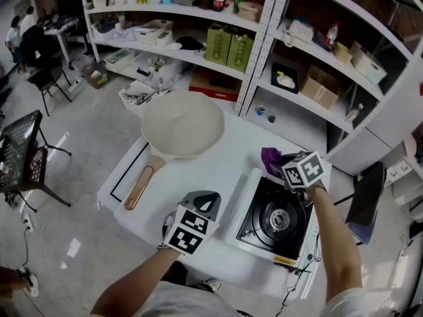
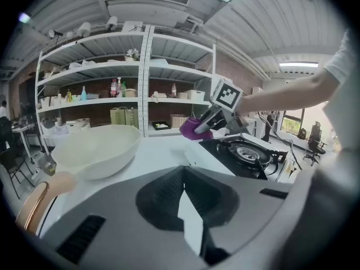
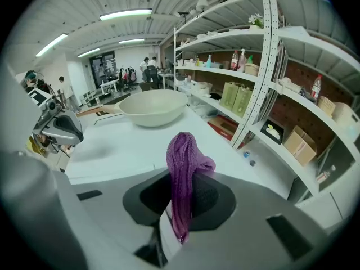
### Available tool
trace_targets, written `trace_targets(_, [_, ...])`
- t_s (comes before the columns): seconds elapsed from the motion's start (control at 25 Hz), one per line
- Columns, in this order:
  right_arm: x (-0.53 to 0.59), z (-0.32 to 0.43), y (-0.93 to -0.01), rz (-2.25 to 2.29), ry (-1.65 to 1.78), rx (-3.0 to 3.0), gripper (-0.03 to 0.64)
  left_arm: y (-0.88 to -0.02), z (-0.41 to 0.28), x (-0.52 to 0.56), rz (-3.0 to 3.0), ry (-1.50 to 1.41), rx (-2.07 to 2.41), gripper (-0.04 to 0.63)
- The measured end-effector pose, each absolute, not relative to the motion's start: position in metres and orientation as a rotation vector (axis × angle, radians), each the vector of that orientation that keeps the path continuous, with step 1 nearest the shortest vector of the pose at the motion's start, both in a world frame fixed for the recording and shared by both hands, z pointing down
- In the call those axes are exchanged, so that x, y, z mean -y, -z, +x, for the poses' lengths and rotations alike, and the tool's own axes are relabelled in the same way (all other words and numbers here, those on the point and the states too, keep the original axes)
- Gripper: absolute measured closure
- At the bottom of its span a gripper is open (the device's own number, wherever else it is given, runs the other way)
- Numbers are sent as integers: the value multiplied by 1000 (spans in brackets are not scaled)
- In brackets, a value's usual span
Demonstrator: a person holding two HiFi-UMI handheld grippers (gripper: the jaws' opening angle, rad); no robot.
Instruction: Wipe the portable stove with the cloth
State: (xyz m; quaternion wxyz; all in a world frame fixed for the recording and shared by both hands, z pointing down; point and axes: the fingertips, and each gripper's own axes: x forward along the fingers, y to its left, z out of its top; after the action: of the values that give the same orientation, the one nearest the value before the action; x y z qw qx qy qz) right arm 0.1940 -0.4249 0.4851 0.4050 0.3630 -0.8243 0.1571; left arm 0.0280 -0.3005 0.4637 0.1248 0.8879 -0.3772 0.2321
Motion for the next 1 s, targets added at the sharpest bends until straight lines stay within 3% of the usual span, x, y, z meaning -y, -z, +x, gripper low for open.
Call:
trace_targets(0.52, [444,136,-489,843,-388,2145,555,-469,11,307,2597,-673,1082,592])
trace_targets(1.0, [458,130,-465,927,-265,2164,555,-472,2,310,2582,-653,1092,592])
